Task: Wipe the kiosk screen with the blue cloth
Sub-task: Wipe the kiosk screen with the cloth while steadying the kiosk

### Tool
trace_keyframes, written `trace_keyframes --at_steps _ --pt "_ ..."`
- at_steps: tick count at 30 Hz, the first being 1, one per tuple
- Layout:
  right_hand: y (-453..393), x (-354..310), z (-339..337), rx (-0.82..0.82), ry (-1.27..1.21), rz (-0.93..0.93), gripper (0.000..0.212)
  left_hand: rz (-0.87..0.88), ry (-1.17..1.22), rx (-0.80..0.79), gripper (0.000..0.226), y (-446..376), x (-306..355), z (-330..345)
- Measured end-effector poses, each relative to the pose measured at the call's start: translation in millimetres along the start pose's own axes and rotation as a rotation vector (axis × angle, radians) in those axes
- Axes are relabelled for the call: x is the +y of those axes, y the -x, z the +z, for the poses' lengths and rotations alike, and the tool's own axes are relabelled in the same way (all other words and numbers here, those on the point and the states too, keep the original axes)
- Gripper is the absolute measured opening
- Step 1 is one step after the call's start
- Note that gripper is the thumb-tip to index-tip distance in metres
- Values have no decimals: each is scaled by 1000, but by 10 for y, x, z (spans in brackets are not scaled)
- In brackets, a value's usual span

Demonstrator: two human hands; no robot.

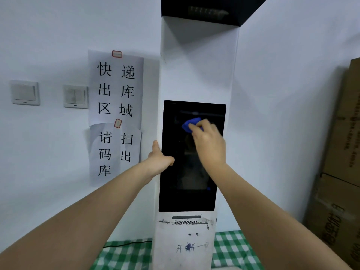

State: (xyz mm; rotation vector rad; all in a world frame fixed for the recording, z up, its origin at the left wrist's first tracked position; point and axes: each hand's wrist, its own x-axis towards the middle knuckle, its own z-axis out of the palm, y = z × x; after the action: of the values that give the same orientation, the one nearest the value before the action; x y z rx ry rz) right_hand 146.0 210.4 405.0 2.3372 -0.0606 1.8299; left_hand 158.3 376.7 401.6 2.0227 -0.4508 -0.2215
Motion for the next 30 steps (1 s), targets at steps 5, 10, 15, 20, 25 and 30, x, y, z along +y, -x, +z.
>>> trace_keyframes --at_steps 5,10,15,20,25,30 --pt "92 154 -84 -183 65 -325 52 -5 2 9 86 5 22 17" --pt "-104 163 -115 -14 -79 191 31 -6 -16 -6 86 11 8 -1" --pt "179 220 -65 -122 60 -181 53 -6 -10 12 86 -2 6 8" --pt "-37 393 -177 -90 85 -60 42 -8 -9 1 86 31 20 12" --pt "53 293 -133 -34 16 116 39 0 7 11 85 22 12 13" --pt "222 430 -196 -183 144 -274 61 6 42 67 88 20 35 88"
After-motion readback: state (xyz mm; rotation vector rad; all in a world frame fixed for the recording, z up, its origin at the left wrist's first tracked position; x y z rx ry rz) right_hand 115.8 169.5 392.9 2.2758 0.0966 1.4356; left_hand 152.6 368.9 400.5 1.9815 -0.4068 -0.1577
